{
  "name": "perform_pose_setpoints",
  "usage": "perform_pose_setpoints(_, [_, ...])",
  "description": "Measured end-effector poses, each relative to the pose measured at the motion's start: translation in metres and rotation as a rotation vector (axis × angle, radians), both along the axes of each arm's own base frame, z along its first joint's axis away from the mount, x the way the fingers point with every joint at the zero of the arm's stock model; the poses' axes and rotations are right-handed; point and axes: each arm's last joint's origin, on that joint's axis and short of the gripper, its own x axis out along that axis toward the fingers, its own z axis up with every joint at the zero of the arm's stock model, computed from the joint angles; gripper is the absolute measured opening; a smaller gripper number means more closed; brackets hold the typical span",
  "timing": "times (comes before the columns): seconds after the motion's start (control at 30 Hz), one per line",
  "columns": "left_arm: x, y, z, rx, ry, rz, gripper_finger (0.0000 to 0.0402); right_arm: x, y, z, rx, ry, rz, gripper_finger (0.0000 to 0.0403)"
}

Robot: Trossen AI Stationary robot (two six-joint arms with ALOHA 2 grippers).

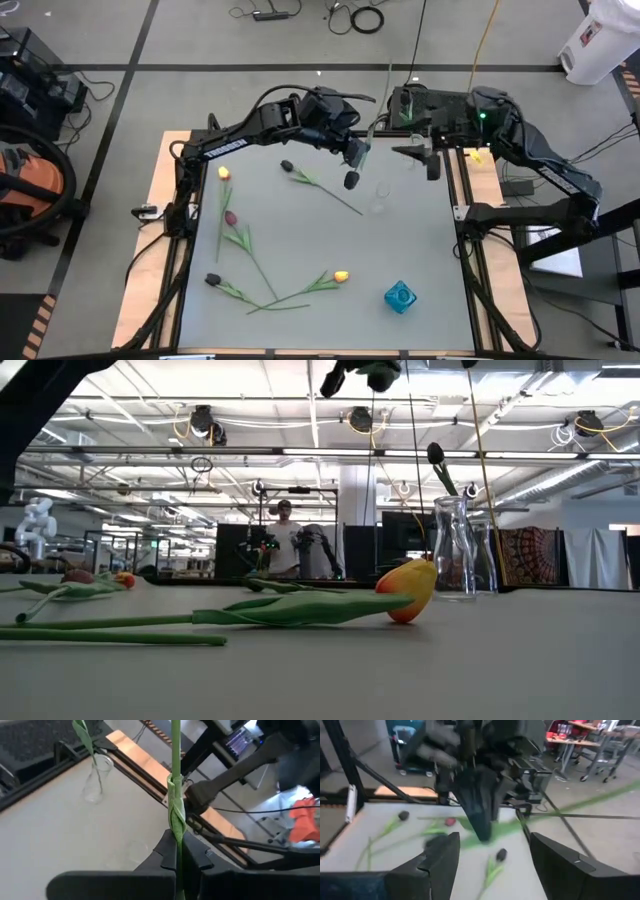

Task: Sort flowers into vase by color
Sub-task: Put the middle black tulip into the top transparent vase

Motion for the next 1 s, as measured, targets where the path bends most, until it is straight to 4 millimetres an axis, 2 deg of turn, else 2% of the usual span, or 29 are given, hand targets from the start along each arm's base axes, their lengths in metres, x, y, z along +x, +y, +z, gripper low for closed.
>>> perform_pose_setpoints(0.23, [0.001,0.0,0.003,0.061,-0.029,-0.006,0.0002,0.018,-0.003,-0.002,0.092,-0.022,0.01,0.0233])
perform_pose_setpoints(0.37, [0.003,-0.001,0.007,0.097,-0.066,-0.018,0.0002,0.021,-0.003,-0.001,0.097,-0.046,0.011,0.0233])
perform_pose_setpoints(0.47, [0.003,-0.001,0.005,0.042,-0.054,0.006,0.0002,0.019,-0.003,0.0,0.061,-0.039,-0.006,0.0233])
perform_pose_setpoints(0.6, [0.002,-0.001,0.005,-0.087,-0.063,0.004,0.0002,0.008,0.0,0.003,-0.145,-0.014,-0.039,0.0233])
perform_pose_setpoints(0.8, [0.002,-0.006,0.007,-0.315,-0.075,-0.123,0.0002,-0.002,0.007,0.004,-0.516,0.085,-0.047,0.0233])
perform_pose_setpoints(0.9, [0.002,-0.009,0.007,-0.377,-0.072,-0.194,0.0002,-0.002,0.01,0.0,-0.636,0.157,-0.014,0.0233])
perform_pose_setpoints(1.0, [0.0,-0.008,0.008,-0.432,-0.068,-0.223,0.0002,0.001,0.013,-0.006,-0.682,0.209,0.048,0.0233])
